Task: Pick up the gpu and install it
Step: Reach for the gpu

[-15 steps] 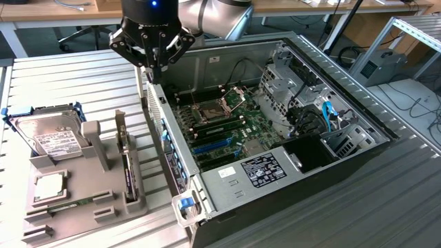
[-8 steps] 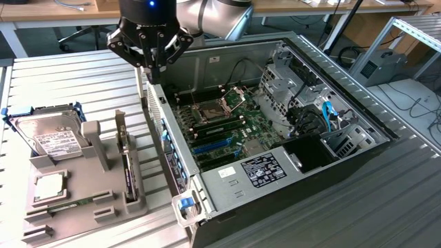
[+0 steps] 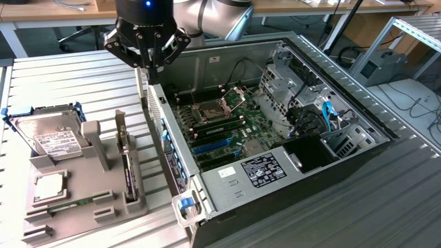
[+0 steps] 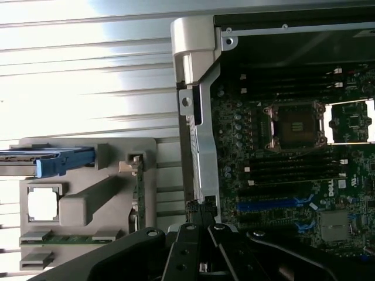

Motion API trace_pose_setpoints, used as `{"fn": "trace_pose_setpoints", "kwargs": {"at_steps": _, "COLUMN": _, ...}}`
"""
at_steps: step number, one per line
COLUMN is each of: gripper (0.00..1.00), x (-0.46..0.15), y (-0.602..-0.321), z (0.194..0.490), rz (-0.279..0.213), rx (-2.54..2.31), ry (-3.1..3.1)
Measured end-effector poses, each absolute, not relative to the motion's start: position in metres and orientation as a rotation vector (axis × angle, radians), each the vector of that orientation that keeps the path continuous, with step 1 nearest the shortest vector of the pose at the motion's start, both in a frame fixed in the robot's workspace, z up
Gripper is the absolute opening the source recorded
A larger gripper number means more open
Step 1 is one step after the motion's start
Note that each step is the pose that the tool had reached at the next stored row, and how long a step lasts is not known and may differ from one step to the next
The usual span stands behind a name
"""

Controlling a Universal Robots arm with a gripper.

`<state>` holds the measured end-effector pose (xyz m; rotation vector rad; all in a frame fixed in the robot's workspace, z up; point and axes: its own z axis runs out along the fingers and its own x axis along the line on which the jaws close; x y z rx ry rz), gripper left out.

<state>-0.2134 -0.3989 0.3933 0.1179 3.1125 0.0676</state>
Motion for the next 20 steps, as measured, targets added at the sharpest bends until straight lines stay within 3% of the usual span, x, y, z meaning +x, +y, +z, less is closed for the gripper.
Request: {"fn": "trace_pose_setpoints", "kwargs": {"at_steps": 20, "gripper": 0.11, "x": -0.2219, "y": -0.3989, "z": 0.3933, "rz": 0.068, "rx": 0.118, "ry": 3.112}}
